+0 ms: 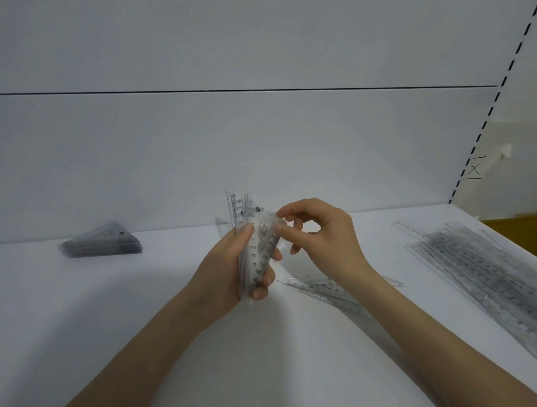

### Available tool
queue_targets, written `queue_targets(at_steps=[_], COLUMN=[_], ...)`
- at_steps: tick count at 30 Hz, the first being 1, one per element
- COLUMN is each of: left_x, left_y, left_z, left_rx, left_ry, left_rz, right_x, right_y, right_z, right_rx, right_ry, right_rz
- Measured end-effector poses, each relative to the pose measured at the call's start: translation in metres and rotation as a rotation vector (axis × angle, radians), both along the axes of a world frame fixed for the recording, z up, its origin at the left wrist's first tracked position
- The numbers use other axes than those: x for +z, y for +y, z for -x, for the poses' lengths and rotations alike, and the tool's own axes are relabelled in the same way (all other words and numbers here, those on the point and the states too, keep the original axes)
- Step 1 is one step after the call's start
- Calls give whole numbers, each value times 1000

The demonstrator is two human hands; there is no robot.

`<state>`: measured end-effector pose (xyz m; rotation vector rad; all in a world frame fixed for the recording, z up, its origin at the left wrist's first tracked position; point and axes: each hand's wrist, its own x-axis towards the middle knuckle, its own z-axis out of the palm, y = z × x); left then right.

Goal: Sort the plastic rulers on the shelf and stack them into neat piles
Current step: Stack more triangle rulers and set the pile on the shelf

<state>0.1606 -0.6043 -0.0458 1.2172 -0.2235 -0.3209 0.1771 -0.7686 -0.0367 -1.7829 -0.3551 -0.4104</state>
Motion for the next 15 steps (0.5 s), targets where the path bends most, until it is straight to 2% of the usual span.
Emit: queue_targets(at_steps=[3,5,7,8,10,12,13,15], left_x=[0,-1,-1,-1,-1,-1,-1,-2], left_y=[2,2,3,3,5,9,10,11], left_z=[0,0,0,0,-3,-6,-7,-10], left_rx=[-9,11,46,63,96,128,141,155], left_ry=[-39,-54,-57,-57,-60,-63,-66,-60], left_rz=[-34,-44,-40,-32,-10,1,6,26], right_x=[-4,3,16,21,26,26,26,27], right_y=[0,-8,-28,-43,-70,-86,-89,-92], right_z=[-5,-8,-11,-13,-15,-15,-12,-9], right_rx=[-89,-79,-14,-1,-23,-19,11,75], right_ry=[-133,-134,-32,14,108,290,395,568], right_rz=[183,235,250,329,630,923,1034,1121])
